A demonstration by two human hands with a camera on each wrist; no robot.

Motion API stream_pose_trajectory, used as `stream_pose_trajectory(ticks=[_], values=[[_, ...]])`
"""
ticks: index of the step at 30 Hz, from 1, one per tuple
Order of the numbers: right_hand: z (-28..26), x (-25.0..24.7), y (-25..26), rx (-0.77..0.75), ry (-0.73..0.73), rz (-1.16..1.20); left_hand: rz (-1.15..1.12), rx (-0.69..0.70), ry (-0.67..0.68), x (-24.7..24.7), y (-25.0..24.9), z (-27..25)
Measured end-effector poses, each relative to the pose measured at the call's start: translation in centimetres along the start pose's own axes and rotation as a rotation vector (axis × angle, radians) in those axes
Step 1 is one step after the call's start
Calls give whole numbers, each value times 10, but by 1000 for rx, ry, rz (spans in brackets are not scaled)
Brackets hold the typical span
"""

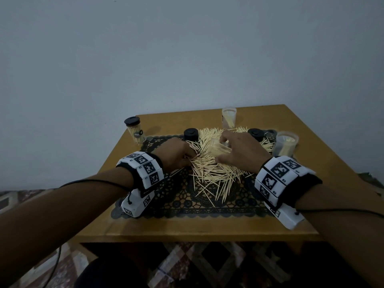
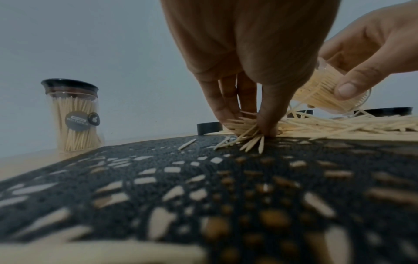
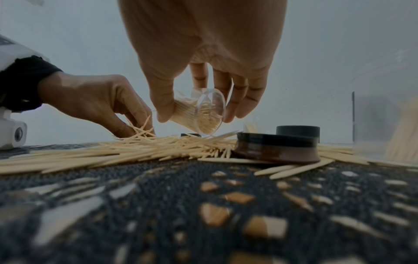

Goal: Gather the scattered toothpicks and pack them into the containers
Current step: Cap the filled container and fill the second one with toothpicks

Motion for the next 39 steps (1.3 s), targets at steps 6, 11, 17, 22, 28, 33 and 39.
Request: stream_pose_trajectory(ticks=[6,11,17,22,28,33,39], values=[[0,2,0,-6,25,-14,19,-123,-19,-8,12,-9],[0,2,0,-27,43,-34,-15,-276,0,-17,20,-13],[0,1,-1,-45,34,-68,-47,-310,-15,-23,17,-10],[-3,-11,-13,-64,48,-101,-71,-317,-57,-30,8,-6],[-8,-24,-34,-66,46,-34,-99,-298,-82,-34,-16,6],[-7,-22,-36,-88,11,-40,-274,-371,-94,-22,-24,21],[-7,-20,-38,-77,31,-56,-243,-428,-116,-8,-30,31]])
Point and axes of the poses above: each hand's wrist, its own z-axis towards the middle knuckle, its own x-axis out of the palm, y = z × x, the point moved 2 cm from there along z, towards the middle knuckle, and after that the axes turned 15 degrees about -y, right-handed, at the moved point
